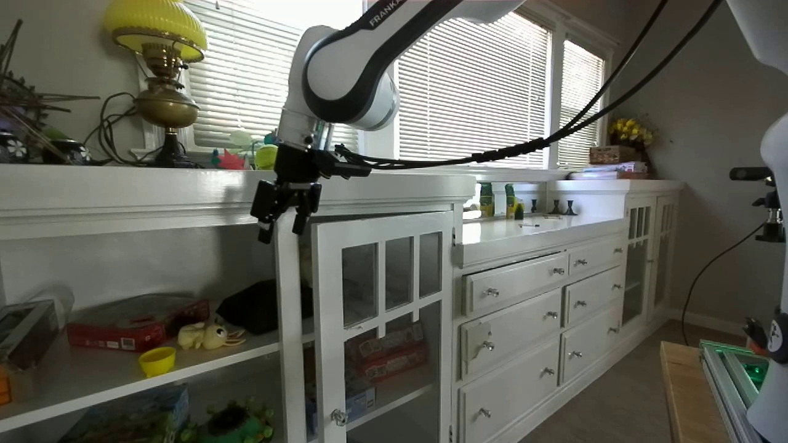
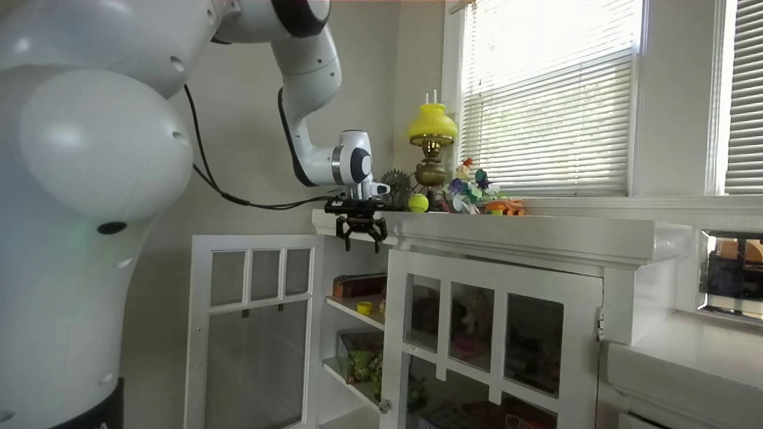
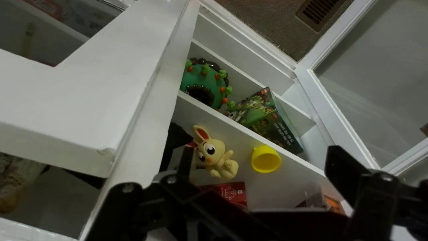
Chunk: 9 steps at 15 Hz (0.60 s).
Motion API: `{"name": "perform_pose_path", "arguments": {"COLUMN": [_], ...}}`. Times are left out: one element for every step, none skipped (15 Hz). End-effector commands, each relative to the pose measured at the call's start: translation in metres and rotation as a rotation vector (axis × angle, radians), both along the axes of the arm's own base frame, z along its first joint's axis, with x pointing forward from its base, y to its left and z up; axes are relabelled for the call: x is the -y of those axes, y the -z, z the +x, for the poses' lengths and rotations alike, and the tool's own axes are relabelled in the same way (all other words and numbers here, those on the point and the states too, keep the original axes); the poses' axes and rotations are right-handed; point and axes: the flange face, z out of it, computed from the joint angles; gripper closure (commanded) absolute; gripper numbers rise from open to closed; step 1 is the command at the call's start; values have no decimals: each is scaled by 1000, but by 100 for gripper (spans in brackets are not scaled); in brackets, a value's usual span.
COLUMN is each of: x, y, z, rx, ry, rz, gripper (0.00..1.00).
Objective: Open the right cabinet door
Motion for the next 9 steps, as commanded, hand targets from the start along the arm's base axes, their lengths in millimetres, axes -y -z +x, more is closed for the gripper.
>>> {"name": "perform_pose_path", "arguments": {"x": [7, 9, 11, 15, 19, 24, 29, 34, 39], "y": [-15, -17, -18, -20, -21, -22, -23, -24, -24], "z": [5, 6, 8, 10, 12, 14, 16, 18, 20], "rx": [47, 52, 62, 67, 74, 82, 89, 95, 99], "ry": [-1, -1, 4, 12, 19, 26, 34, 42, 50], "rz": [10, 15, 11, 15, 7, -2, -9, -14, -19], "gripper": [0, 0, 0, 0, 0, 0, 0, 0, 0]}}
